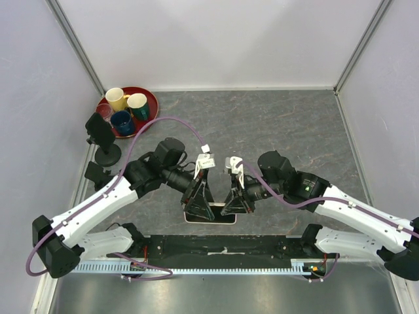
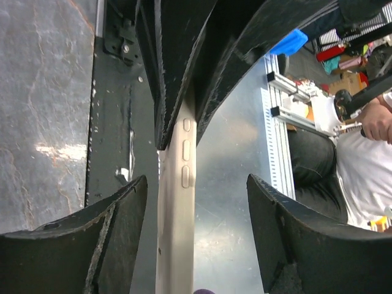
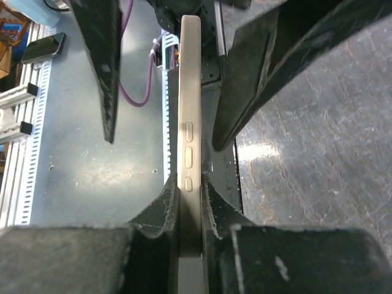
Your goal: Place the phone on the phone stand
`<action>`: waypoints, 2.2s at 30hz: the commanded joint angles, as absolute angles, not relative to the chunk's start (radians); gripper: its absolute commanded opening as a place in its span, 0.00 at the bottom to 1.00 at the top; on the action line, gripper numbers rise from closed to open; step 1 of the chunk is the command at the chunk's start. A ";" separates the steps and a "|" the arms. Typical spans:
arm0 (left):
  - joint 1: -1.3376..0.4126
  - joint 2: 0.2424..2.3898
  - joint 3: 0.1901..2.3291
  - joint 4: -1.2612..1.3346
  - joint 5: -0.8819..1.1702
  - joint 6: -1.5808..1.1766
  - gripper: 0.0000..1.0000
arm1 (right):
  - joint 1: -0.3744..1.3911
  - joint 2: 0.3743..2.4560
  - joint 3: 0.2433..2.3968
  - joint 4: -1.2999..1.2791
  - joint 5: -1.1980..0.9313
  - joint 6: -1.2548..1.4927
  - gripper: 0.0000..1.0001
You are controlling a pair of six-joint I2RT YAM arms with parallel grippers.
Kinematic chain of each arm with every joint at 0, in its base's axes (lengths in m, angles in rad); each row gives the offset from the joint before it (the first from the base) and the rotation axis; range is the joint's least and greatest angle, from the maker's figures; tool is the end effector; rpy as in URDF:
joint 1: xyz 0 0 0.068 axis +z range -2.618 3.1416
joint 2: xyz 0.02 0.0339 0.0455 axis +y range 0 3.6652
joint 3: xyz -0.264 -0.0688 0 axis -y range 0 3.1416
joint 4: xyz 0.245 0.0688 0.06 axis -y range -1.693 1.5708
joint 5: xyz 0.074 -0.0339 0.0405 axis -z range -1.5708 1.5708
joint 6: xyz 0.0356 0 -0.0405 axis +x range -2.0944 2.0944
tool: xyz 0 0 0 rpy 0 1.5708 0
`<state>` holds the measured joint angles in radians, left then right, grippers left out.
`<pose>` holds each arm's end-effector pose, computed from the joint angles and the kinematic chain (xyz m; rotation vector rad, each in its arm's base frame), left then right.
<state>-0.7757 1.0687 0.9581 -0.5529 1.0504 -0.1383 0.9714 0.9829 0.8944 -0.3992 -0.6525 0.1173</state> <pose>0.1321 -0.1728 0.3210 1.3059 1.9333 -1.6505 0.1025 0.1883 0.3234 -1.3076 1.8016 1.3109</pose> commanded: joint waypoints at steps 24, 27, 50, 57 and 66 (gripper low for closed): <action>-0.810 0.677 0.729 0.051 0.479 -0.308 0.02 | 0.973 0.793 0.749 0.001 -0.283 0.509 0.91; -0.808 0.620 0.629 0.278 0.367 -0.449 0.02 | 0.973 0.758 0.695 0.086 -0.249 0.558 0.95; -0.808 0.753 0.393 1.083 0.233 -0.902 0.02 | 0.971 0.979 0.569 0.673 -0.400 0.839 0.41; -0.808 0.755 0.368 1.129 0.224 -0.910 0.02 | 0.971 1.011 0.580 0.741 -0.405 0.862 0.45; -0.808 0.698 0.431 0.860 0.207 -0.893 0.18 | 0.971 1.046 0.615 0.657 -0.408 0.807 0.00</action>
